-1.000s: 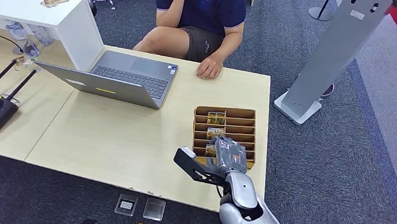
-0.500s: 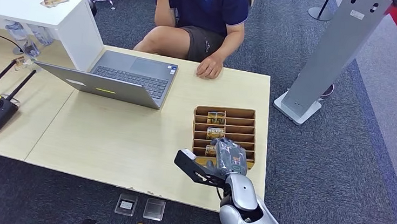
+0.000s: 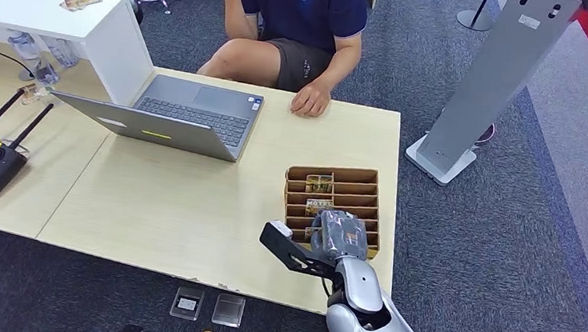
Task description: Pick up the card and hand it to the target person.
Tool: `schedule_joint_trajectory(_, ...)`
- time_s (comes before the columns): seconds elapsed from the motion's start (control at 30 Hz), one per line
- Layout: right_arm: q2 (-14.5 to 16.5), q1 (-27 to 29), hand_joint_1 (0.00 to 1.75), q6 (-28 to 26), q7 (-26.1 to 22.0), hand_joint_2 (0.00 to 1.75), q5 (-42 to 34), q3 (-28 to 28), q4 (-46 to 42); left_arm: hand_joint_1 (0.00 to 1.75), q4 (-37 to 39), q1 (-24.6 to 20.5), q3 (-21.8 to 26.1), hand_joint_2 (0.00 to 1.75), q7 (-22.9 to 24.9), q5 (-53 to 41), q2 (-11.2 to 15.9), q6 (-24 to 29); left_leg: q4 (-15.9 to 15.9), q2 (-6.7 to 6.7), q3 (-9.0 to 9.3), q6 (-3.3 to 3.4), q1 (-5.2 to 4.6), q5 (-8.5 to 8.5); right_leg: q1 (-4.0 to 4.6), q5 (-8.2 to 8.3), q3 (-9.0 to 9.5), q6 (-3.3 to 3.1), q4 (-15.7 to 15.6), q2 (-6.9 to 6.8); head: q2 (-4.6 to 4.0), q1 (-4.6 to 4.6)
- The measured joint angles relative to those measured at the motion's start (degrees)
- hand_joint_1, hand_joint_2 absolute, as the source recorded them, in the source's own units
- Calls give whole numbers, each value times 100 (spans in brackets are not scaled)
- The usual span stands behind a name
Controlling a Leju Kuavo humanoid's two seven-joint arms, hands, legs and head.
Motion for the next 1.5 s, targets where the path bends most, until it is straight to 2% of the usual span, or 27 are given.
schedule_joint_trajectory(0.13,-1,13,172,-10,-3,175,2,0,-1,0,0,0,0,0,0,0,0,2,0,0,1,0,0,0,0,0,1,0,0,0,0,-1)
schedule_joint_trajectory(0.73,-20,-44,173,-99,-52,175,281,-39,-153,0,0,5,0,0,-44,-90,0,25,0,0,1,0,0,0,0,1,1,0,0,0,0,1)
schedule_joint_trajectory(1.0,-169,-766,173,-32,-99,175,405,-303,-1076,0,0,7,-1,0,-89,-141,0,7,3,2,4,1,0,2,0,3,2,1,0,1,0,2)
schedule_joint_trajectory(1.17,-275,-1312,173,-242,-238,175,274,-515,-1409,0,0,-40,-5,0,-53,-251,0,-1,3,2,2,0,0,2,0,3,1,1,0,2,0,-2)
schedule_joint_trajectory(1.33,-304,-1958,173,-731,-566,175,43,-619,-899,0,0,-164,-52,0,38,-369,0,-1,2,-1,-2,0,0,2,0,3,3,1,1,-1,0,-2)
schedule_joint_trajectory(1.5,-127,-2613,173,-796,-836,175,-3,-613,756,0,0,-330,-123,0,93,-404,1,1,2,-9,-8,2,0,9,0,9,3,-1,3,-8,0,1)
